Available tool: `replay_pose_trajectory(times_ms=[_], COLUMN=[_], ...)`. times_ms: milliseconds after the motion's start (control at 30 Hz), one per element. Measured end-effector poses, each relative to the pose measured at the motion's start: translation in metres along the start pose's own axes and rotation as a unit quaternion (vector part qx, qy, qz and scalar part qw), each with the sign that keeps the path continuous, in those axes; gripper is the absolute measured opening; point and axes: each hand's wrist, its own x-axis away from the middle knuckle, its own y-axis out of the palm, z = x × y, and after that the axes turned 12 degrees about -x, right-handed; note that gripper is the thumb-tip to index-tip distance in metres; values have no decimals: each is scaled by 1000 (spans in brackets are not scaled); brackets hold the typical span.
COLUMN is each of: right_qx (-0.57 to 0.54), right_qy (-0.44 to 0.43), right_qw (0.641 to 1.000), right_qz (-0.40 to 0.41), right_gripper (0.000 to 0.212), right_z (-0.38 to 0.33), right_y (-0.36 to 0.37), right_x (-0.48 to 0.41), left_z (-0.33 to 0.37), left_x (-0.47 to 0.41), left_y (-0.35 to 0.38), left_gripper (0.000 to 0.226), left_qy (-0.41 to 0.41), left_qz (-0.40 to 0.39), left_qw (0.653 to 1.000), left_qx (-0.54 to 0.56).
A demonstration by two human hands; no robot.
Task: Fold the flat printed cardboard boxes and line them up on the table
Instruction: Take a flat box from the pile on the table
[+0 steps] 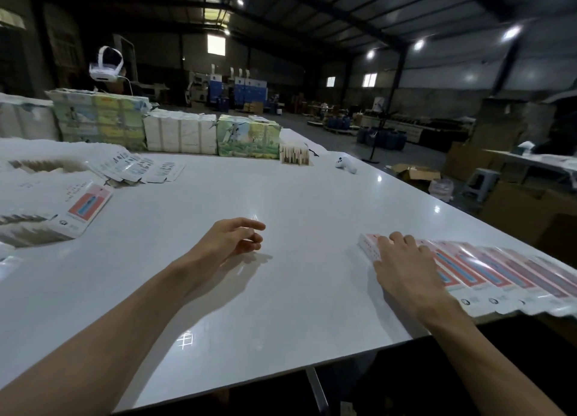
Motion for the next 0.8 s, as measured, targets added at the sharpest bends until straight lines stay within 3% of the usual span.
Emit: replay_pose_trajectory(times_ms=[200,367,600,733,800], right_qx=[-93,-172,-245,-288,-309], right_qy=[-123,-214,-254,-250,-253], right_qw=[986,959,936,924,917], right_qz=[70,69,13,20,16], right_gripper=[35,24,20,17,18], right_z=[-70,-157,-221,-216,-213], right_y=[-1,-2,37,51,55], right_x=[-18,-46,-53,-64,-67], left_z=[3,4,4,10,17], left_x=[3,6,2,5,10], left_y=[1,1,-16,-16,-30], left_gripper=[27,36,31,23,19], left_qy=[3,5,-34,-63,-107], left_qz=[15,95,203,210,168], left_qw=[1000,995,977,968,965], left_qx=[-11,-35,-64,-125,-167])
